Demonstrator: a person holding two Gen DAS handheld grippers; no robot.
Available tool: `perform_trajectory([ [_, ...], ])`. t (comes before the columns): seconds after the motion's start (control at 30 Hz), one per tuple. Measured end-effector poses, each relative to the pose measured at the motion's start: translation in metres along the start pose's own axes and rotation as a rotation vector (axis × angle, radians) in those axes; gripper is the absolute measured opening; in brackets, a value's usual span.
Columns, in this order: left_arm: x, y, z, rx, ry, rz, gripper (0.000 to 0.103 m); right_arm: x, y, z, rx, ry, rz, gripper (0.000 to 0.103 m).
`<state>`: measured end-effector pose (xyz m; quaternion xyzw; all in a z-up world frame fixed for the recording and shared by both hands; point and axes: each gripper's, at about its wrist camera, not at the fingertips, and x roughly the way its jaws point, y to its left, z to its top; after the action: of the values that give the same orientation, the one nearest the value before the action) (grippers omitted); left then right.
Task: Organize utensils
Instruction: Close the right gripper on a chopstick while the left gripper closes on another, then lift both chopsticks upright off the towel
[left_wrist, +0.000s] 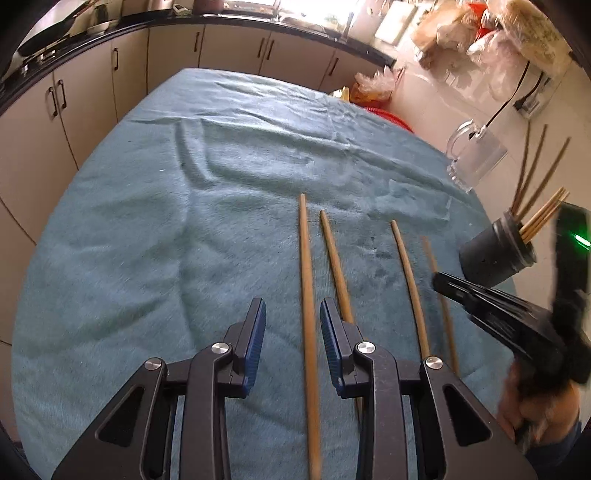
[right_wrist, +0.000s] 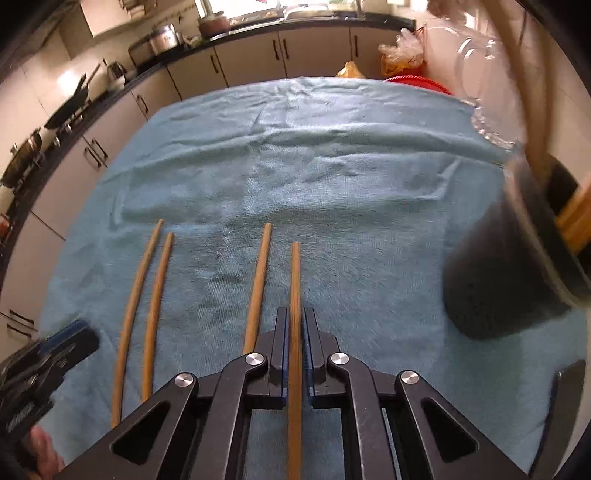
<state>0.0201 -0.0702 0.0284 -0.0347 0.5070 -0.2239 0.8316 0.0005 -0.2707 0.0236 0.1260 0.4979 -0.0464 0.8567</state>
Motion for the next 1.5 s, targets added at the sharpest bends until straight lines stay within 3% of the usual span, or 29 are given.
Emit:
perform_trajectory([
  [0.17, 0.025, -0.012, 0.022, 0.022, 0.048, 0.030, 0.029, -0.030, 0.001, -0.012, 0.003, -0.067, 0.055, 0.007],
  [0.33, 0.042, -0.024, 0.038, 0.071, 0.069, 0.119, 0.026, -0.049, 0.000, -0.018, -0.001, -0.101, 0.094, 0.007],
  [0.53, 0.048, -0.032, 0.042, 0.120, 0.040, 0.224, 0.007, -0.058, 0.002, -0.017, 0.000, -0.125, 0.124, 0.007],
  [0.63, 0.044, -0.026, 0.039, 0.091, 0.013, 0.201, 0.006, -0.062, 0.002, -0.019, 0.003, -0.138, 0.136, 0.007],
  [0.77, 0.022, -0.017, 0.029, 0.039, -0.042, 0.114, 0.006, -0.073, -0.001, -0.024, 0.020, -0.165, 0.176, 0.007],
  [1.2, -0.112, -0.040, -0.009, 0.070, -0.340, 0.032, 0.006, -0.145, -0.003, -0.058, 0.031, -0.375, 0.211, 0.007],
  [1.5, -0.148, -0.052, -0.039, 0.085, -0.399, 0.000, 0.006, -0.176, 0.006, -0.083, 0.001, -0.441, 0.211, 0.007],
])
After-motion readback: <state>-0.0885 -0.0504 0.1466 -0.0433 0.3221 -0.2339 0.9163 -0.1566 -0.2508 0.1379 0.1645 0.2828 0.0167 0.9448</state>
